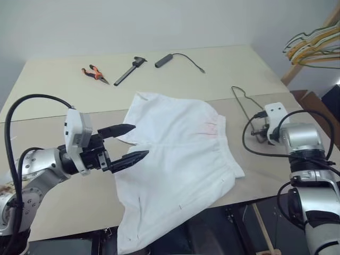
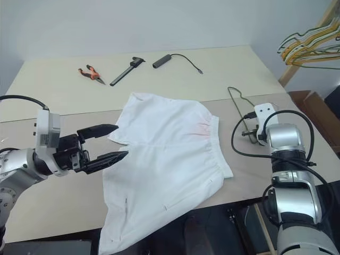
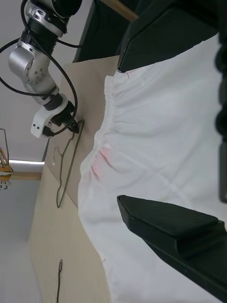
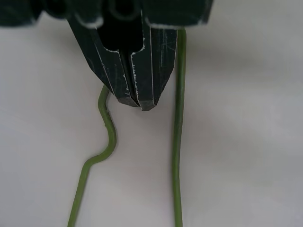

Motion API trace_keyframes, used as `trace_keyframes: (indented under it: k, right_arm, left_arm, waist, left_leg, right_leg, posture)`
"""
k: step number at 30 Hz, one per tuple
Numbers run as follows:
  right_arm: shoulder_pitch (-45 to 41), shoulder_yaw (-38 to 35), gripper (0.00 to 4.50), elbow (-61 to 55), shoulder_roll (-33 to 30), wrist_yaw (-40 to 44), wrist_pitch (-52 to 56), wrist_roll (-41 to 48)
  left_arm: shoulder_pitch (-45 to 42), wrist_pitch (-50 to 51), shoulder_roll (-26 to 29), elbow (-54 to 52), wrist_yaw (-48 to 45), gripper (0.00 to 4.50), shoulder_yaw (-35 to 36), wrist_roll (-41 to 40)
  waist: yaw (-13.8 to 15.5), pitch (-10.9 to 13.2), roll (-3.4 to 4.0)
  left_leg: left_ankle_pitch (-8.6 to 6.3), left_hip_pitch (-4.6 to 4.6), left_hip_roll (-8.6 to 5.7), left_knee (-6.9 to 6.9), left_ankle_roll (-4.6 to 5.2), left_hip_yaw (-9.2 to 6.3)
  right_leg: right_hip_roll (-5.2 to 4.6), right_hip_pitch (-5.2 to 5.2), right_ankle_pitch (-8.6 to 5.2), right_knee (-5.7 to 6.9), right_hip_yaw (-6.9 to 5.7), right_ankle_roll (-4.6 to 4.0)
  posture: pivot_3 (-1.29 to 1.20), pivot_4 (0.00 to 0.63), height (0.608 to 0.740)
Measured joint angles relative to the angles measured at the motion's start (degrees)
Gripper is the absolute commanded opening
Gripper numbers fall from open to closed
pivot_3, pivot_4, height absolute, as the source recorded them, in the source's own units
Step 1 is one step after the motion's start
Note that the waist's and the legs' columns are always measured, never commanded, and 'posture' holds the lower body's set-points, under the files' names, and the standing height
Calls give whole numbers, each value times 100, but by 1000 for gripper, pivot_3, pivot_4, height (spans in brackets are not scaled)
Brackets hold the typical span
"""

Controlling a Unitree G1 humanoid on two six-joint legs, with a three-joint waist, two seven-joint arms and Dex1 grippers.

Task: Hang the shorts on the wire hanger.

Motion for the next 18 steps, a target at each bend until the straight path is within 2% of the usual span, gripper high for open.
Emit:
trace_keyframes:
  k: [2, 5, 12, 18]
  right_arm:
    - [431, 5, 42, -752, -271, 200, 441, 140]
    - [1052, -7, 42, -1902, -619, 497, 1196, 418]
    - [2048, -96, 42, -3847, -1132, 966, 2483, 1168]
    - [3307, -515, 42, -5342, -1957, 1683, 3156, 2186]
  left_arm:
    - [-55, 14, 0, 1, 17, 4500, -25, -12]
    - [-152, 25, 0, 5, 19, 4500, -58, -35]
    - [-250, -52, -76, 112, -71, 4500, -250, 66]
    - [-445, -179, -151, 246, -252, 4500, -470, 259]
  waist:
    - [110, 1, 2]
    - [210, 2, 4]
    - [229, 4, 6]
    - [226, 4, 7]
  left_leg:
    - [1, -45, 1, 0, -1, -4]
    - [1, -74, 12, -1, -1, -11]
    - [-2, -83, 6, 0, 3, -14]
    - [-2, -87, 4, 6, 3, -19]
  right_leg:
    - [0, -47, -1, 9, -9, -3]
    - [3, -64, -5, 8, -27, -11]
    - [-2, -63, -7, -10, -34, -11]
    - [1, -63, -8, -7, -37, -12]
  posture:
    - [-100, 256, 740]
    - [-118, 253, 740]
    - [-150, 234, 740]
    - [-183, 192, 740]
